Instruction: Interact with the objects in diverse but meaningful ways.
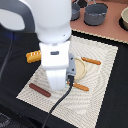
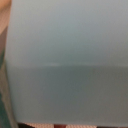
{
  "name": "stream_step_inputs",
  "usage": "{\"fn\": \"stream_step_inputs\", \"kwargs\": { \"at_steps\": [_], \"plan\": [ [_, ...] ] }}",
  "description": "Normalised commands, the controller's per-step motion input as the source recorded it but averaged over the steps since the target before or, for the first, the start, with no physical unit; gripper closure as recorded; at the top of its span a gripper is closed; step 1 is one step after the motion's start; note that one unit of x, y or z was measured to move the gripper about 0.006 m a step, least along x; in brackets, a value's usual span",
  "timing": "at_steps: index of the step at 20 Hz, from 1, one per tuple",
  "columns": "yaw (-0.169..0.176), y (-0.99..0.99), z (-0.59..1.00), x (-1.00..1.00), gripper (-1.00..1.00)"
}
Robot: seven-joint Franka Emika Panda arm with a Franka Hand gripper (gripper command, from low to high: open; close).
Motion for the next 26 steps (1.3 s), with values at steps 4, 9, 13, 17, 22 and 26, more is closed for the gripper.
{"fn": "stream_step_inputs", "kwargs": {
  "at_steps": [4,9,13,17,22,26],
  "plan": [
    [-0.097,-0.59,0.07,0.24,1.00],
    [-0.099,-0.62,0.13,0.14,1.00],
    [-0.092,-0.62,0.38,0.15,1.00],
    [-0.093,-0.45,0.98,0.20,1.00],
    [-0.015,0.14,0.76,-0.56,1.00],
    [0.000,0.35,0.39,-0.89,1.00]
  ]
}}
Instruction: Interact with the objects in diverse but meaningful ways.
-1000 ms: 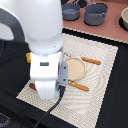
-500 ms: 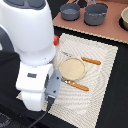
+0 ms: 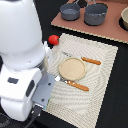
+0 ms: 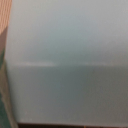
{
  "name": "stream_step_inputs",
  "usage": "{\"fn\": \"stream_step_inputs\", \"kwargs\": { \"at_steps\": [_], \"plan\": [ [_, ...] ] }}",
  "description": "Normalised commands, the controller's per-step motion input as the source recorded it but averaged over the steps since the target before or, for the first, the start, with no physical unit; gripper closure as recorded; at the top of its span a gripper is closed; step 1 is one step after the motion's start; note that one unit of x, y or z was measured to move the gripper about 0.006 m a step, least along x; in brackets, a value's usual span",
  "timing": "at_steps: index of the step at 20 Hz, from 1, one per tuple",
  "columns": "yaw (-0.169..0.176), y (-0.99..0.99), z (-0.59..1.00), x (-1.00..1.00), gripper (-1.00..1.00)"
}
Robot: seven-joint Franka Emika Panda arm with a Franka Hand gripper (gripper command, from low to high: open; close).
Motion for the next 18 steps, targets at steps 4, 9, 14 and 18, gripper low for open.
{"fn": "stream_step_inputs", "kwargs": {
  "at_steps": [4,9,14,18],
  "plan": [
    [0.000,0.42,0.25,-1.00,1.00],
    [0.000,0.39,-0.03,-1.00,1.00],
    [0.000,0.19,-0.26,-0.95,1.00],
    [0.001,-0.33,-0.48,-0.35,1.00]
  ]
}}
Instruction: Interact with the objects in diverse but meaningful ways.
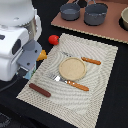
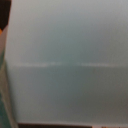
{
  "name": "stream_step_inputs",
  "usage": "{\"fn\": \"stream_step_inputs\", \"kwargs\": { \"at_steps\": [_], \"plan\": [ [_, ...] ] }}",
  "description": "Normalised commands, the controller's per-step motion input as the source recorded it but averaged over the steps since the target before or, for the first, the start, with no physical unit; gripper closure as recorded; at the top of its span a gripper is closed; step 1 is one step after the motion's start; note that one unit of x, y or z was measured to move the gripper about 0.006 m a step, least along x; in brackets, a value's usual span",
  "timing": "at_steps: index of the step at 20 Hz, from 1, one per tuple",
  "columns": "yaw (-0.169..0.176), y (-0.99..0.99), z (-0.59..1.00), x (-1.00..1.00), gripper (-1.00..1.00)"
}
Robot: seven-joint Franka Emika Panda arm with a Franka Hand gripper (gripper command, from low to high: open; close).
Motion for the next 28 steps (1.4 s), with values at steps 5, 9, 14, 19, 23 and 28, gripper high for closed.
{"fn": "stream_step_inputs", "kwargs": {
  "at_steps": [5,9,14,19,23,28],
  "plan": [
    [0.002,-0.42,-0.59,-0.23,1.00],
    [0.007,-0.35,-0.60,-0.27,1.00],
    [0.036,-0.08,-0.54,-0.59,1.00],
    [0.025,0.12,-0.01,-0.82,1.00],
    [0.017,0.15,0.16,-0.75,1.00],
    [0.013,0.02,-0.14,-0.56,1.00]
  ]
}}
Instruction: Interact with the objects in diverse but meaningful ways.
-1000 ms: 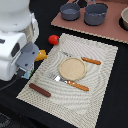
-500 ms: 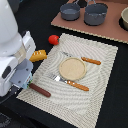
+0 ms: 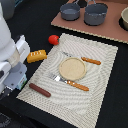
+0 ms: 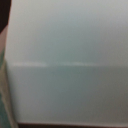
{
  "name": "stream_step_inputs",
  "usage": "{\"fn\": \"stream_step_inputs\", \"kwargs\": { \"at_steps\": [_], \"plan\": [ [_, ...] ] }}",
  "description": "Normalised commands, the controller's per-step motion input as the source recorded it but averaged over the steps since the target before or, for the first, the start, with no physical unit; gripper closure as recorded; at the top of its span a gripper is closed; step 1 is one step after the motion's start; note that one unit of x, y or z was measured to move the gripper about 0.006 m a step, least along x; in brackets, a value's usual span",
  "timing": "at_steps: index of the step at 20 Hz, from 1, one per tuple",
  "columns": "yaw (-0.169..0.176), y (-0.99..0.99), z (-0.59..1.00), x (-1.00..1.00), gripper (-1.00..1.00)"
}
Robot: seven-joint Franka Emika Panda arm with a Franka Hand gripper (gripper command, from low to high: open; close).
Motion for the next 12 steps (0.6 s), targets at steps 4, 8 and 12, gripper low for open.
{"fn": "stream_step_inputs", "kwargs": {
  "at_steps": [4,8,12],
  "plan": [
    [0.017,0.00,-0.46,-0.35,1.00],
    [0.009,0.00,-0.45,-0.21,1.00],
    [0.004,0.00,-0.50,-0.20,1.00]
  ]
}}
